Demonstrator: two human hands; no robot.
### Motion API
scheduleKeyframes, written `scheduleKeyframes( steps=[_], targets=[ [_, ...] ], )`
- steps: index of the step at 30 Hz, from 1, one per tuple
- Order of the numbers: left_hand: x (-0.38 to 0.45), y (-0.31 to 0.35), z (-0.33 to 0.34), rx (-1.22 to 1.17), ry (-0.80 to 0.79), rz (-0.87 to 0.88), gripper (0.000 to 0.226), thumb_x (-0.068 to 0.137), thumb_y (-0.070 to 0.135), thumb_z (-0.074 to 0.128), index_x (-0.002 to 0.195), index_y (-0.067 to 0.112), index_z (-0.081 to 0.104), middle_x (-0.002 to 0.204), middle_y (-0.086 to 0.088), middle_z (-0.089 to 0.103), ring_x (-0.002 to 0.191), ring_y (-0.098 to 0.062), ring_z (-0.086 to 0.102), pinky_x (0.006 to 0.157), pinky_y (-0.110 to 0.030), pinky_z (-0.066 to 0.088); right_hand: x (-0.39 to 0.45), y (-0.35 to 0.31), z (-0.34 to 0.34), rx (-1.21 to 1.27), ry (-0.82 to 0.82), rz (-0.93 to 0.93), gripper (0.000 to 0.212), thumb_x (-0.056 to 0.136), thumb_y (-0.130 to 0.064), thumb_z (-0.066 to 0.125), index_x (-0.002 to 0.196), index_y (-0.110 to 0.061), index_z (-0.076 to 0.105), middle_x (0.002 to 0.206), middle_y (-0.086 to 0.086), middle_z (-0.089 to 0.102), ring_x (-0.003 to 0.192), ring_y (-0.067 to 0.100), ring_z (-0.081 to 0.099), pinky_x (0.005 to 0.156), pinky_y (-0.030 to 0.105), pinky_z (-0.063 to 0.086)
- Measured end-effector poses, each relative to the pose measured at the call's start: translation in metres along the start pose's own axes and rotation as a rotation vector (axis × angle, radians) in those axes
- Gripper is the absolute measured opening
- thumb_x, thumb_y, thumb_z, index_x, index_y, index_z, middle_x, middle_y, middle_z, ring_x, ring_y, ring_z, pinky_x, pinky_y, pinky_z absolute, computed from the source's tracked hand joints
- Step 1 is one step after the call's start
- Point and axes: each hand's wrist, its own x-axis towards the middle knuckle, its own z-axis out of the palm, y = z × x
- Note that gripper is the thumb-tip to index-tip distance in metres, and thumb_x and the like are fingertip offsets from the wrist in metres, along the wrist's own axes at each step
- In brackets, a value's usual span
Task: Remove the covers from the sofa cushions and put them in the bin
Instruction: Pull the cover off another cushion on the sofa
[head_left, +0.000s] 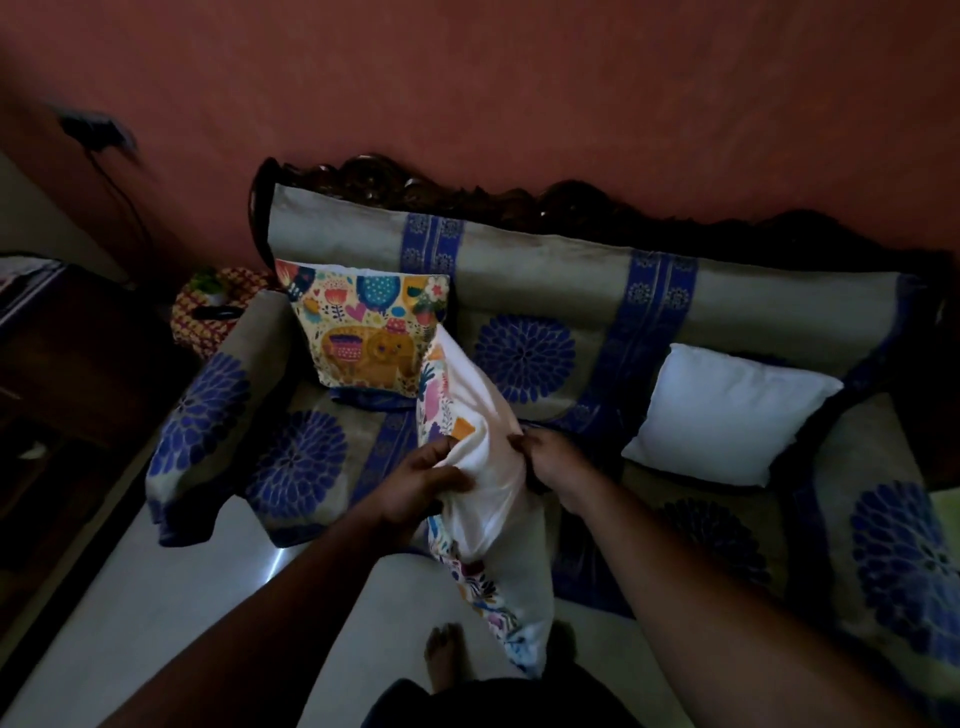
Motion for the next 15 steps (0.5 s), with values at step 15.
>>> scheduleKeyframes(
  steps=[15],
  targets=[
    [0.049, 0.075, -0.011, 0.101, 0.545, 0.043, 0.065, 0.069, 0.056, 0.085, 0.116, 0.016, 0.067, 0.112, -0.002, 0.071, 0.095, -0.02, 0.069, 0.086, -0.036, 0.056, -0.053, 0.014, 0.029, -0.712, 0.133, -1.193, 0.034, 0.104, -0.029, 0.049, 0.073, -0.019, 0.041, 0.073, 0.002, 0.045, 0.073, 0.025, 0.05, 0.069, 0.037, 0.039]
  ],
)
